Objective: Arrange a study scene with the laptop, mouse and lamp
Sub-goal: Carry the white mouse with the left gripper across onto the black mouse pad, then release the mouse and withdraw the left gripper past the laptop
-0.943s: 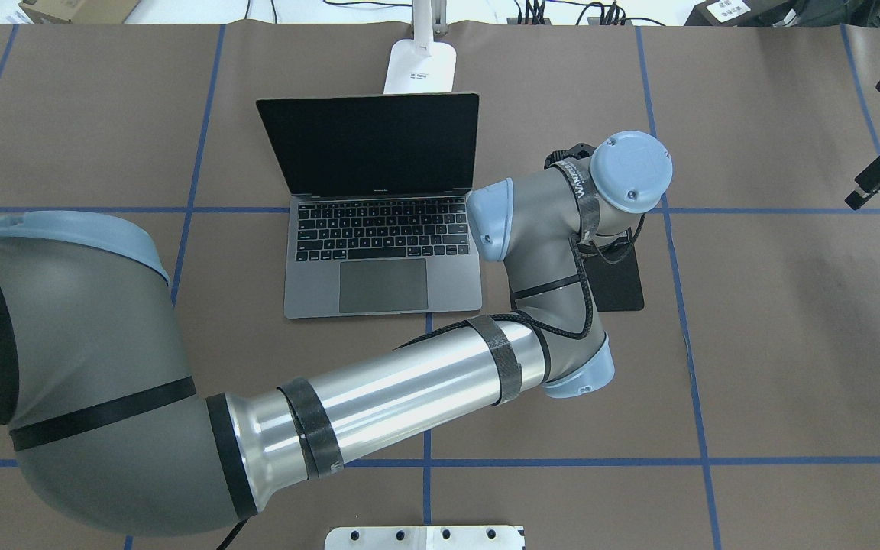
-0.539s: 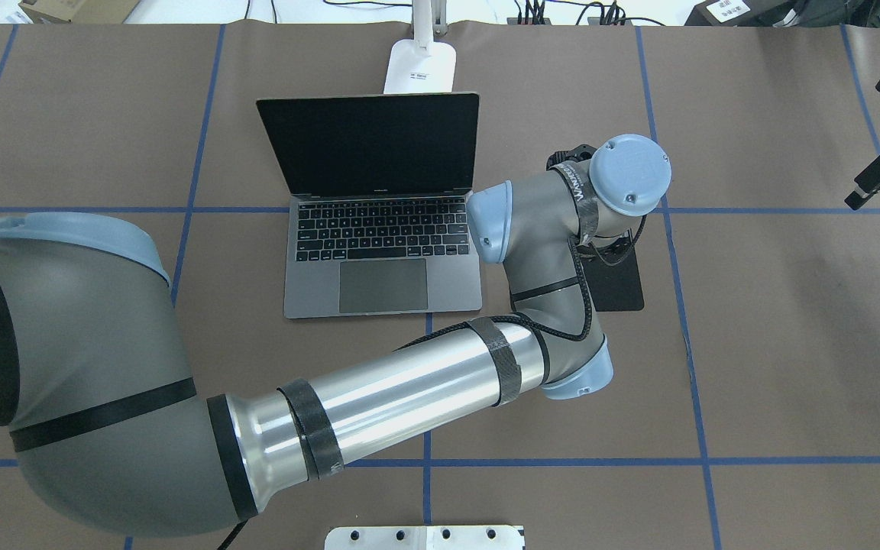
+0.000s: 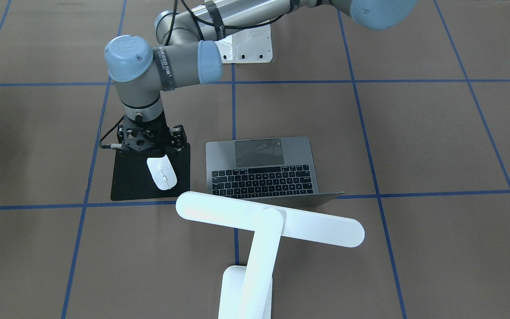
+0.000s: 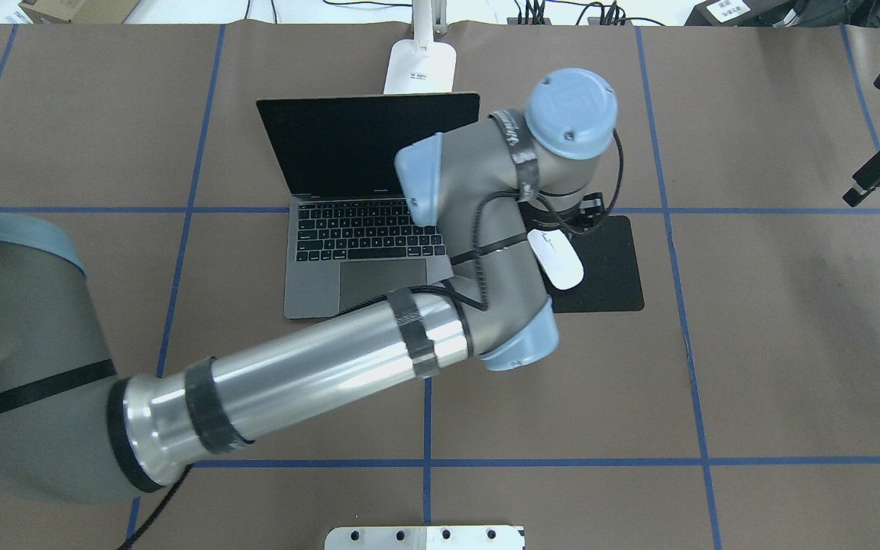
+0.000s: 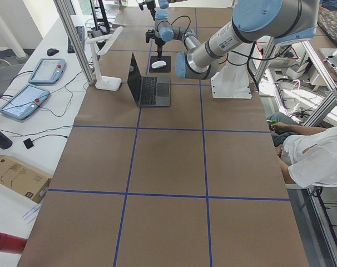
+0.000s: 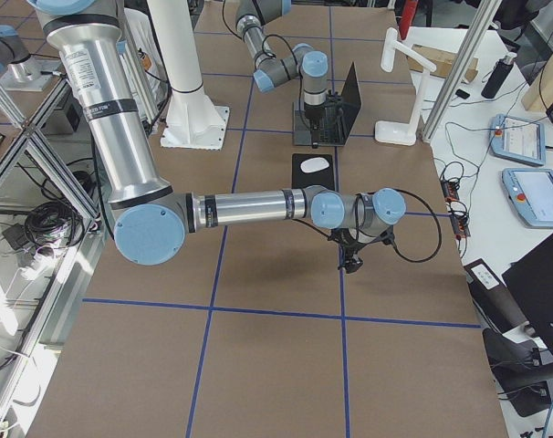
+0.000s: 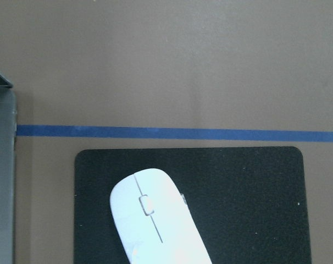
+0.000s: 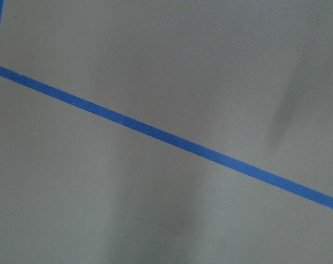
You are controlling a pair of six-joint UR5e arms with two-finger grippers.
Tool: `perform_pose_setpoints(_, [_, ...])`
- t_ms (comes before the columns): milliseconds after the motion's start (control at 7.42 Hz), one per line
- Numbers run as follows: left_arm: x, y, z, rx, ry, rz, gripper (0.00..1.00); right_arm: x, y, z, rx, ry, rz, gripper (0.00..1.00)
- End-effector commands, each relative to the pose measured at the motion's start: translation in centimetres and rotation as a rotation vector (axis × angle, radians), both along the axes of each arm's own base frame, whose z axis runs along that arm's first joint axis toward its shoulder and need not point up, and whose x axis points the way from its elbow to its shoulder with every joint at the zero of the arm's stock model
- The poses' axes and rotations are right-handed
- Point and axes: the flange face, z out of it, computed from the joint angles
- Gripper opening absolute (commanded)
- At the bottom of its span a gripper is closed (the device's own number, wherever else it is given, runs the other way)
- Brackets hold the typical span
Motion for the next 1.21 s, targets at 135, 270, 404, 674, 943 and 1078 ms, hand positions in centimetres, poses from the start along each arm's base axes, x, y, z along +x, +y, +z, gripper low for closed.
perform_pose_setpoints(135, [-17.6,3.7,13.8,0.089,-0.026,0.114,0.99,0.6,-0.3,-0.3,0.017,0.000,0.015,0.98])
perform_pose_setpoints(270, [-22.7,4.0,18.0,0.139,-0.046,0.131,0.99,1.4,-0.4,0.0,0.023,0.020,0.049,0.98])
perform_pose_setpoints(404, [-26.8,2.9,22.7,0.143,-0.073,0.168,0.99,3.5,0.1,1.1,0.041,0.037,0.095,0.98])
perform_pose_setpoints(674, [-36.9,0.8,32.5,0.182,-0.129,0.252,0.99,6.8,2.7,3.5,0.052,0.031,0.229,0.98])
perform_pose_setpoints(943, [-49.3,-1.7,41.8,0.213,-0.144,0.317,0.99,8.0,5.6,5.1,0.083,0.051,0.370,0.98])
perform_pose_setpoints(1078, [-53.4,-2.8,45.3,0.210,-0.123,0.336,0.99,8.1,6.3,5.1,0.064,0.042,0.417,0.98])
